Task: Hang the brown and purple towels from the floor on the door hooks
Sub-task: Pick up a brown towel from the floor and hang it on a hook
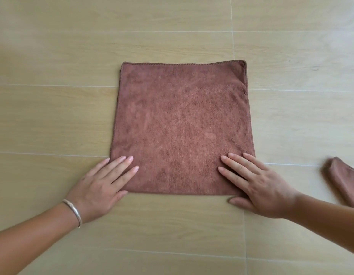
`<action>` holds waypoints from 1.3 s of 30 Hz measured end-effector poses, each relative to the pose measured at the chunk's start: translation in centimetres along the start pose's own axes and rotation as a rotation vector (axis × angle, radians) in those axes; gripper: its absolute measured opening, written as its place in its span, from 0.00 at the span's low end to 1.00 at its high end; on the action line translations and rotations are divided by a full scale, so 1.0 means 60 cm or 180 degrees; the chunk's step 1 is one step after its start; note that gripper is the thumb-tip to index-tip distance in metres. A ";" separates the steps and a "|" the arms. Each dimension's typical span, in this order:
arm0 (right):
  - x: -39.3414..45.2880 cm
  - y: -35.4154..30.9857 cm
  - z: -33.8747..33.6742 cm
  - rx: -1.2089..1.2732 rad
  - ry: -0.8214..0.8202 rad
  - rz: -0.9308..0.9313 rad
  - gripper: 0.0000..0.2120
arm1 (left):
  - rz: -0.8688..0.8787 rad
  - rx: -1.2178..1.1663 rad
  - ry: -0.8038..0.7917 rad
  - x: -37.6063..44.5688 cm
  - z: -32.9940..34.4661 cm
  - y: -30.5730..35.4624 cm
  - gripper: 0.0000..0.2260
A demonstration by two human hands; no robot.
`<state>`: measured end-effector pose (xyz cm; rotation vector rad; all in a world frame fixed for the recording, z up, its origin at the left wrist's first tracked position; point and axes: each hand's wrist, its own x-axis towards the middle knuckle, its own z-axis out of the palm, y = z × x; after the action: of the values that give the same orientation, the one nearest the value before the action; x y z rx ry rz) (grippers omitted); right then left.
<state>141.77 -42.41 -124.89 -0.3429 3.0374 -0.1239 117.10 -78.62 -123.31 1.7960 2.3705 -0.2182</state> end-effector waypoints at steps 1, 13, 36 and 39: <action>0.000 0.002 0.000 -0.0010 -0.0017 -0.0014 0.34 | 0.0034 0.0025 0.0027 0.001 -0.002 0.000 0.24; 0.006 -0.035 -0.059 -0.0023 -0.0193 0.0812 0.23 | 0.0076 0.0826 -0.0889 0.020 -0.067 0.020 0.28; -0.041 0.014 -0.839 -0.0329 -0.0941 0.1859 0.27 | -0.0872 -0.1021 -0.0836 -0.028 -0.802 -0.020 0.22; -0.037 0.026 -0.953 -0.0392 -0.0835 0.1767 0.26 | -0.0872 -0.1250 -0.0709 -0.035 -0.921 -0.037 0.22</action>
<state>138.41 -36.32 -68.10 0.4448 2.7583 0.1341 113.38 -69.50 -68.87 1.2092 2.2941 0.0175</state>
